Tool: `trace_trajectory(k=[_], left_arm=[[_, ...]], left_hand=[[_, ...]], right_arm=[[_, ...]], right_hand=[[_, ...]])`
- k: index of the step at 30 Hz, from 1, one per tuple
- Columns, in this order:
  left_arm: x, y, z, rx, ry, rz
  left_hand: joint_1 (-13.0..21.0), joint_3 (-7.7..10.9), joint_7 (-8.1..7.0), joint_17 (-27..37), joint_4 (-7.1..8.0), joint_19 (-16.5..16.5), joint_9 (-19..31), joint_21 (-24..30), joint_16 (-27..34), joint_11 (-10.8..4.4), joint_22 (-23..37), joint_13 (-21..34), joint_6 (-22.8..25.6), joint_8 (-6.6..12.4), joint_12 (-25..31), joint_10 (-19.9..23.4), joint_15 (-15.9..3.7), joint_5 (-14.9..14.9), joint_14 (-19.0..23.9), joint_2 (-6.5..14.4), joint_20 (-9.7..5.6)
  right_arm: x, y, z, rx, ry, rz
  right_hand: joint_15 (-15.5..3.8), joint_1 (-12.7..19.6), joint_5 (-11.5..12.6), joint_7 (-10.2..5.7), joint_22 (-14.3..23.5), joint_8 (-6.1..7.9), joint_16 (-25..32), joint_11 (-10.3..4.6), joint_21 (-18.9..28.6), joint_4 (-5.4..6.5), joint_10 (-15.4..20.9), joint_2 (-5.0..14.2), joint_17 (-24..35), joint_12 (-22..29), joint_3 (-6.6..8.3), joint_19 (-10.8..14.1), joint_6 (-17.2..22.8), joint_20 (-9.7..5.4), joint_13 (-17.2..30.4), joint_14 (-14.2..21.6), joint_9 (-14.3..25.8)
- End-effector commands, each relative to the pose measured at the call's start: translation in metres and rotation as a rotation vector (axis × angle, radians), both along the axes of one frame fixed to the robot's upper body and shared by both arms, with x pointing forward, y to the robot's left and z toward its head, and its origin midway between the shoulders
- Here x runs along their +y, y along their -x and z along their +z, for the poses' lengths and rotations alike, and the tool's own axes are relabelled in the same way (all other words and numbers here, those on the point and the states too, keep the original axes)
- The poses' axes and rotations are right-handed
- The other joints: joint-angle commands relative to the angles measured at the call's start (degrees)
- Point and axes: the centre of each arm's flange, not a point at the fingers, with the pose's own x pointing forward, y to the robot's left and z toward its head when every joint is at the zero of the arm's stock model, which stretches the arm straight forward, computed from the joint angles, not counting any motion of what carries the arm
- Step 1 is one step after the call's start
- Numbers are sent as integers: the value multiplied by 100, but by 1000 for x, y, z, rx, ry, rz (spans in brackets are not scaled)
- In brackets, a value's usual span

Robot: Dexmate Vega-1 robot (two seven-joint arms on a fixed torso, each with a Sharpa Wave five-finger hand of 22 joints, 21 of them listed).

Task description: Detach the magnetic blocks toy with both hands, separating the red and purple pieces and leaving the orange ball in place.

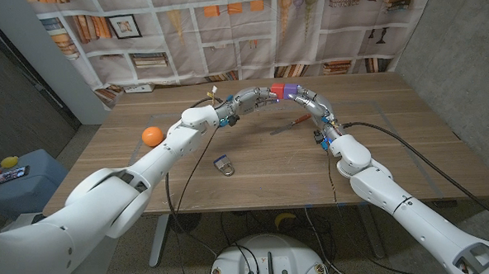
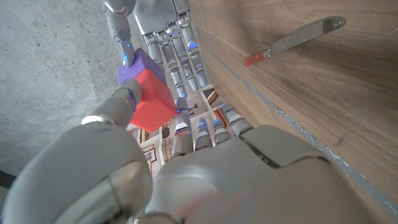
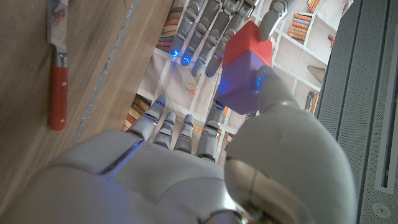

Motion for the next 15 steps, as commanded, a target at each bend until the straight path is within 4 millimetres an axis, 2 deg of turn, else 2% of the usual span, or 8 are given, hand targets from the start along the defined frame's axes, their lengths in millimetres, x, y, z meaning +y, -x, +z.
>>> trace_trajectory(k=[1,6,11,15], left_arm=[[-6,1,-3,4,28,16],[-8,3,-5,-1,42,39],[-9,5,-4,-11,56,67],[-9,5,-5,-12,66,82]], left_hand=[[105,-32,-8,17,5,59,22,25,8,15,35,23,133,68,44,84,8,8,43,6,-15],[197,-71,-37,15,11,161,35,31,14,7,37,21,378,143,65,252,-39,-1,167,10,-11],[338,-138,-84,13,22,360,55,52,21,-113,40,20,815,277,73,475,-138,-10,378,44,-11],[410,-180,-67,11,27,455,58,54,25,-125,42,18,1056,339,81,617,-189,-13,507,73,-19]], right_arm=[[0,0,-2,2,-2,0],[0,1,-2,3,11,-10],[1,1,-2,1,20,-15],[1,1,-2,1,19,-12]], right_hand=[[21,453,29,-579,33,471,6,-7,3,-12,34,468,24,-10,-19,5,606,-11,12,6,17],[13,458,39,-583,33,470,2,-7,2,-10,26,480,27,-15,-31,0,600,-15,12,-2,10],[22,465,49,-582,33,473,3,-6,2,-10,28,486,30,-15,-43,-1,603,-11,12,2,3],[21,470,56,-583,33,475,4,-6,5,-12,27,489,32,-16,-54,7,606,-15,12,5,-3]])
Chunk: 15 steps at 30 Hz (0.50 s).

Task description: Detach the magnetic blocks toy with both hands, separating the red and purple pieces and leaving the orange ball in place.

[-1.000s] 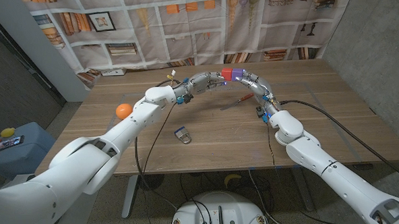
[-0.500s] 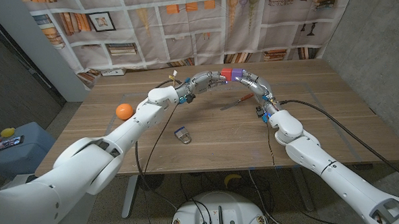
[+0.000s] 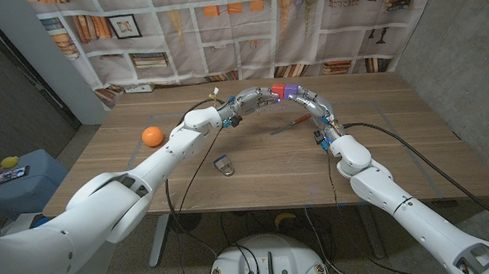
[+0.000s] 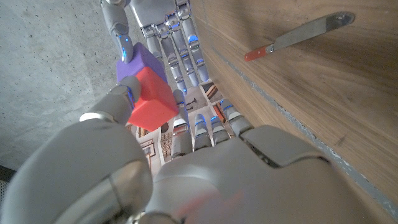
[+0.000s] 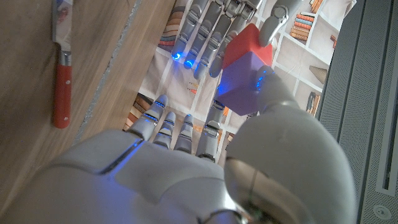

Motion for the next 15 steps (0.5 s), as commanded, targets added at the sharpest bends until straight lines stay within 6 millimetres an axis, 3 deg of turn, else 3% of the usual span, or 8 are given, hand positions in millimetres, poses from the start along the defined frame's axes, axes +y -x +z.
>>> trace_trajectory(k=[1,15], left_arm=[[-4,4,-2,-12,29,45],[-7,5,-3,-20,25,71]], left_hand=[[131,-54,6,10,-3,140,32,34,32,8,11,18,200,63,47,161,-1,-13,137,33,-5],[318,-128,-137,6,-3,323,35,29,22,-196,15,14,735,173,43,451,-105,-17,408,164,-15]], right_arm=[[1,1,0,-1,12,-6],[2,2,-2,0,5,3]], right_hand=[[21,470,57,-582,32,475,4,-7,6,1,26,490,33,-17,-9,10,606,-15,12,6,17],[17,488,77,-580,32,483,4,-6,8,-2,42,499,38,-13,-44,17,613,-6,13,13,-2]])
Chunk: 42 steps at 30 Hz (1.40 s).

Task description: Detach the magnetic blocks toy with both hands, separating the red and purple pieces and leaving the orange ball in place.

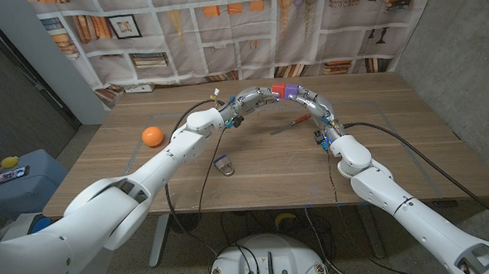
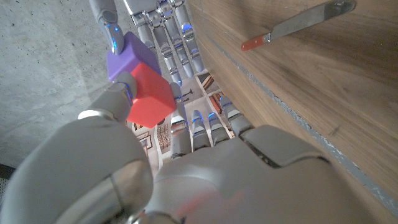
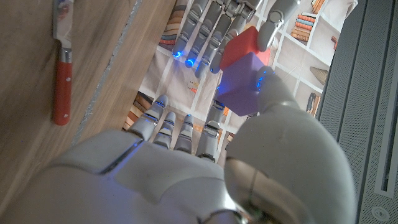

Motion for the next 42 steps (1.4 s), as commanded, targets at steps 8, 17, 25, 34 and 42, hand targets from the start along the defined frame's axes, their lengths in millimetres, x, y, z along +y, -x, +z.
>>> trace_trajectory(k=[8,17,25,34,42], left_arm=[[-4,1,-2,-1,-13,7],[-3,2,-2,-6,-13,-4],[1,4,-3,-2,-5,-2],[10,7,-2,-8,-3,14],[20,9,0,-17,3,31]], left_hand=[[161,-45,-102,5,-13,98,13,14,5,-80,17,13,222,59,2,130,-32,-12,101,62,-19],[204,-69,-119,5,-15,74,14,-9,-35,-86,17,13,247,45,-28,121,-25,-13,44,77,-18],[254,-105,-125,4,-14,60,15,-29,-57,-102,16,12,334,46,-61,125,-35,-15,4,95,-46],[303,-145,-149,3,-13,41,16,-47,-68,-111,15,11,369,26,-94,118,-23,-16,-17,104,-41],[324,-173,-163,3,-7,41,17,-51,-70,-104,15,11,407,18,-107,126,-21,-17,-25,115,-34]], right_arm=[[0,2,-4,6,-14,2],[-2,1,-5,11,-33,7],[-2,1,-5,15,-39,1],[-4,1,-4,18,-40,-2],[-7,2,-3,23,-35,-16]], right_hand=[[22,497,46,-580,32,481,4,-6,8,16,45,505,14,-14,-50,20,602,-6,13,17,4],[18,500,55,-589,32,480,2,-2,8,20,41,515,17,-17,-68,19,597,-8,13,16,-6],[0,506,67,-588,32,480,0,-16,7,24,47,531,20,-16,-88,18,592,-23,13,16,-18],[1,513,82,-596,32,483,-1,-10,10,26,59,547,24,-13,-108,30,598,-17,14,17,-29],[6,522,92,-586,32,483,-2,-2,9,23,64,552,25,-13,-129,30,594,-15,14,21,-40]])
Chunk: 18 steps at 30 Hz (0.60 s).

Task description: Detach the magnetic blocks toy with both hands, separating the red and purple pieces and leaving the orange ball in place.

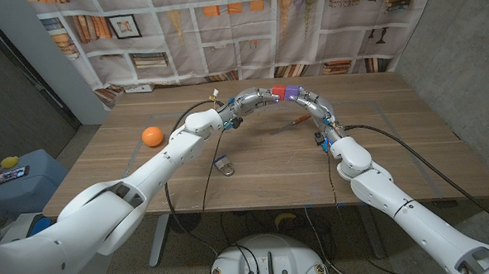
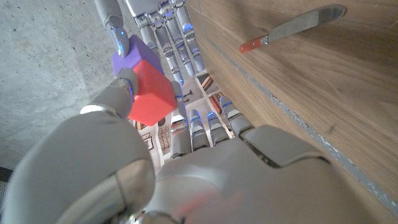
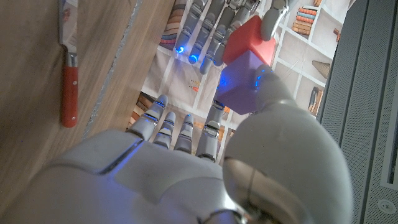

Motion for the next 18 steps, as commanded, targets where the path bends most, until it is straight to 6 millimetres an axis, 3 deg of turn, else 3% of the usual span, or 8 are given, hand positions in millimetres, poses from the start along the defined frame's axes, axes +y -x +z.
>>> trace_trajectory(k=[1,18], left_arm=[[13,3,3,-8,11,25],[28,4,11,-27,4,47]], left_hand=[[54,-18,-245,2,8,4,16,-26,-21,6,17,12,288,30,-36,19,-6,6,-34,49,-14],[116,-83,-247,2,12,1,20,-34,-22,-4,17,12,328,-9,-66,27,-6,7,-43,71,-12]], right_arm=[[-4,1,1,8,3,-17],[-9,3,9,11,41,-36]], right_hand=[[5,404,28,-592,32,454,-3,-31,9,-15,40,435,27,-14,-26,31,590,-19,14,20,25],[19,420,51,-578,32,446,-10,-20,8,-15,33,456,31,-20,-62,32,560,-16,14,13,8]])
